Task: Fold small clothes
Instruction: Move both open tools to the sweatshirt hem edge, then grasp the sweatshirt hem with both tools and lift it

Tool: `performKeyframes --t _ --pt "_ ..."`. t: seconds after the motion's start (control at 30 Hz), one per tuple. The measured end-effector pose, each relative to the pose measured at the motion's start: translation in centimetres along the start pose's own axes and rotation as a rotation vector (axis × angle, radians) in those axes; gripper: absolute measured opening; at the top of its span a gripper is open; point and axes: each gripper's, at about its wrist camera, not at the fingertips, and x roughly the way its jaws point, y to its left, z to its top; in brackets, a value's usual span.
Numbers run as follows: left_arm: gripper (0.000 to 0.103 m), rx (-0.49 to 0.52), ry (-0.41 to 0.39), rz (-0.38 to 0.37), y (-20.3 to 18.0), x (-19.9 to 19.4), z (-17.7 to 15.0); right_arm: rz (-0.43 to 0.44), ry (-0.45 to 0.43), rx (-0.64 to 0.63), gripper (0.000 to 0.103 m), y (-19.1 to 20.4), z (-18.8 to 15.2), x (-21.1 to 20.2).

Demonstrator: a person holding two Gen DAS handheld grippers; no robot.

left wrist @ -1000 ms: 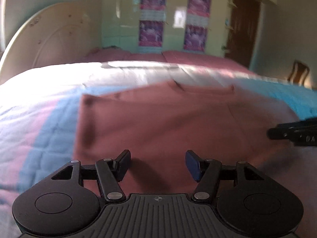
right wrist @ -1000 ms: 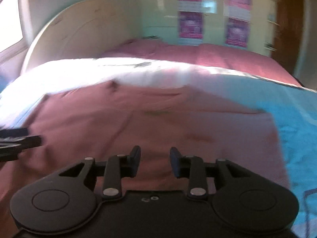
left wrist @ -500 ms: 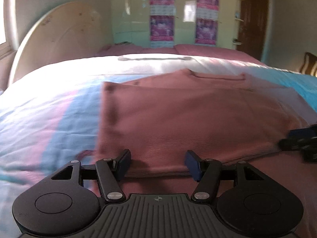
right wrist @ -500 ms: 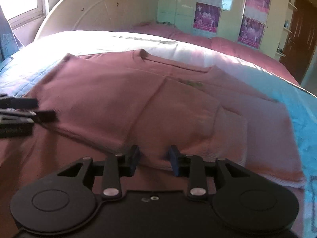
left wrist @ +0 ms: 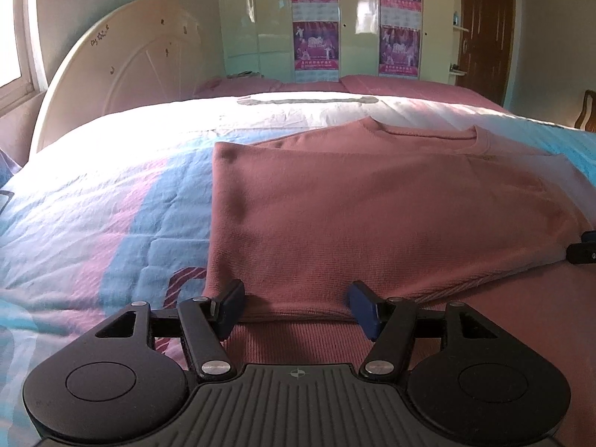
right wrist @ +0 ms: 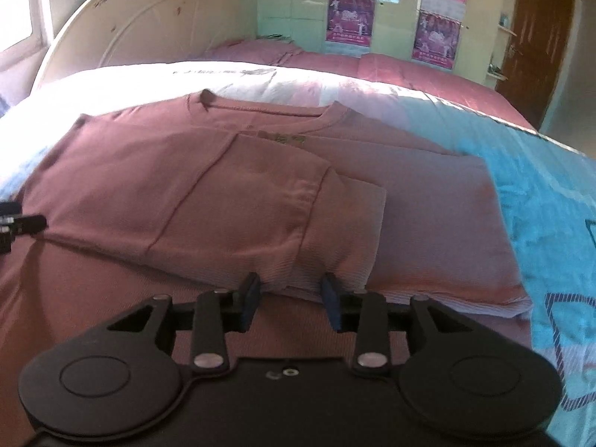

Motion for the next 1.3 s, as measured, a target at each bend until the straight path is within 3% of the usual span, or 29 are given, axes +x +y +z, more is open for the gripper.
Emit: performKeyframes --t 0.1,0.13,0.17,0.2,0.33,0.47,0.5,0.57,0.6,0.73,0.93,1.07,1.2,1.23,1.27,1.3 --pt "0.064 0.023 0.012 0.027 -0.5 -0.5 0.1 0.012 0.023 -0.018 0.045 -0.1 -0.4 -0.5" --pt "0.074 0.032 0.025 0.044 -0.8 -0.9 0.1 0.016 0.026 -0.016 0.048 -0.3 -0.5 -0.9" --pt "0.091 0.043 0.041 0.063 -1.1 -1.3 0.0 0.018 0.02 -0.008 0.055 -0.6 -0.8 -1.7" --pt "0.094 0.061 0.043 0.078 -1.4 -2.0 -0.3 0.02 0.003 0.003 0.057 -1.0 -1.2 -2.7" --pt "0.095 0.096 0.02 0.072 -2.2 -5.3 -2.8 0.029 -0.028 0.083 0.054 -3.3 -3.5 -6.4" --pt "0.094 0.045 -0.002 0.033 -1.3 -10.2 -6.2 0.043 -0.053 0.148 0.048 -6.4 -6.5 -10.7" --pt "0.09 0.02 0.006 0.007 -0.7 -11.3 -7.2 0.048 -0.057 0.18 0.046 -7.8 -7.7 -12.0" --pt "0.062 -0.06 0.049 -0.052 0.9 -13.2 -9.0 0.078 -0.05 0.263 0.046 -10.4 -9.9 -14.1" --pt "0.06 -0.103 0.062 -0.077 1.7 -13.9 -9.9 0.103 -0.042 0.308 0.047 -11.7 -11.1 -14.9" --pt "0.06 -0.262 0.102 -0.162 4.1 -16.2 -13.4 0.177 -0.001 0.46 0.047 -15.7 -16.6 -17.4" --pt "0.059 -0.483 0.102 -0.368 5.8 -18.1 -17.6 0.31 0.015 0.679 0.042 -17.1 -22.8 -18.7" --pt "0.048 -0.659 0.11 -0.495 6.6 -18.1 -20.0 0.408 0.001 0.748 0.038 -16.2 -24.6 -19.2" --pt "0.047 -0.701 0.105 -0.508 6.1 -17.9 -20.6 0.452 0.009 0.772 0.027 -16.2 -24.7 -18.6" --pt "0.042 -0.692 0.105 -0.504 5.8 -17.9 -20.4 0.462 0.009 0.781 0.024 -16.4 -24.5 -18.3" --pt "0.009 -0.673 0.109 -0.504 5.4 -18.0 -20.2 0.476 0.011 0.784 0.011 -16.4 -24.2 -18.0" --pt "0.006 -0.653 0.113 -0.491 5.1 -18.2 -20.1 0.488 0.017 0.775 0.008 -16.4 -23.8 -17.7"
